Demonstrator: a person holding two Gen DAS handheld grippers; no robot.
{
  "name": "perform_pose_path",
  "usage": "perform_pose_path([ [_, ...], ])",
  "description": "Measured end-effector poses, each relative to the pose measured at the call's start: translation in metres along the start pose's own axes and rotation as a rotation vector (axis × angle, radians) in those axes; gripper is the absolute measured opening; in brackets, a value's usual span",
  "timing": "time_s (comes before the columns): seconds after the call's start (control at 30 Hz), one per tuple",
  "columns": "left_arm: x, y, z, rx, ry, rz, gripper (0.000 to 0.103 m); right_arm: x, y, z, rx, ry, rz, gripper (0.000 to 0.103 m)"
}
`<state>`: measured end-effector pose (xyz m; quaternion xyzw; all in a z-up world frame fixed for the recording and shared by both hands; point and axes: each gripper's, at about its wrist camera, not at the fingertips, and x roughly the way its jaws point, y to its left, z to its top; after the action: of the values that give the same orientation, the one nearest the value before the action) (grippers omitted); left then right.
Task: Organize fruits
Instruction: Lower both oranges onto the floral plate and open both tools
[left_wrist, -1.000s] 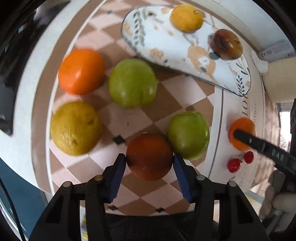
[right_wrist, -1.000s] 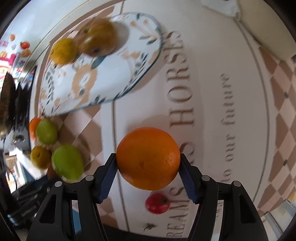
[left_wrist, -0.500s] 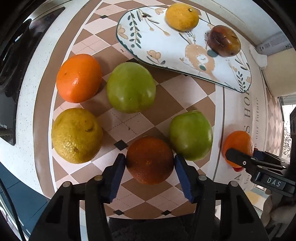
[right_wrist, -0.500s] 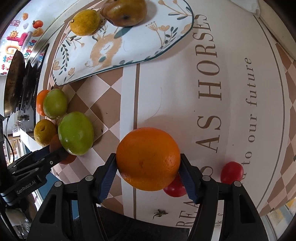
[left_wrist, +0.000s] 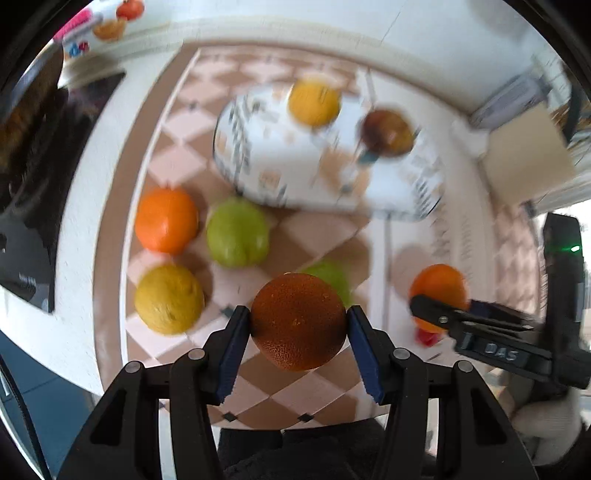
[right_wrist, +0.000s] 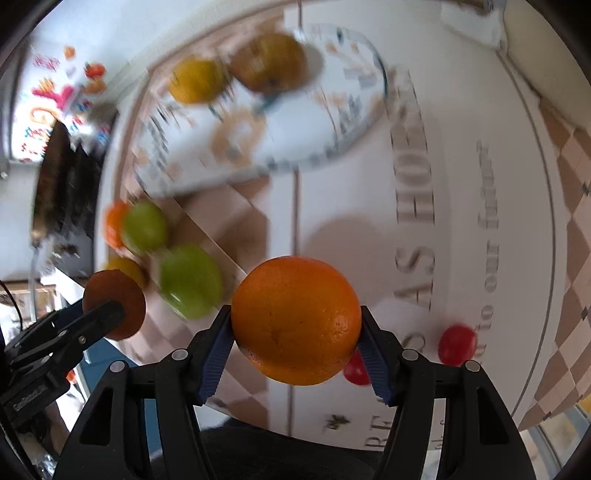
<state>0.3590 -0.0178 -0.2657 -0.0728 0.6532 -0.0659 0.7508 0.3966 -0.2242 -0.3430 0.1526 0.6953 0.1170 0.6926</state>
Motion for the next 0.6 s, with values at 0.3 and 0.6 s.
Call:
perform_pose_path([
  [0.3, -0.008, 0.029, 0.105, -0.040, -0.022, 0.017, 0.051, 0.009, 0.050, 0.073, -0.056, -0.055, 0.044, 0.067],
  [0.6, 0.061, 0.055, 0.172, -0.101, 0.130, 0.032, 0.051, 0.076, 0.077, 0.115, -0.069, 0.031, 0.050, 0.067],
])
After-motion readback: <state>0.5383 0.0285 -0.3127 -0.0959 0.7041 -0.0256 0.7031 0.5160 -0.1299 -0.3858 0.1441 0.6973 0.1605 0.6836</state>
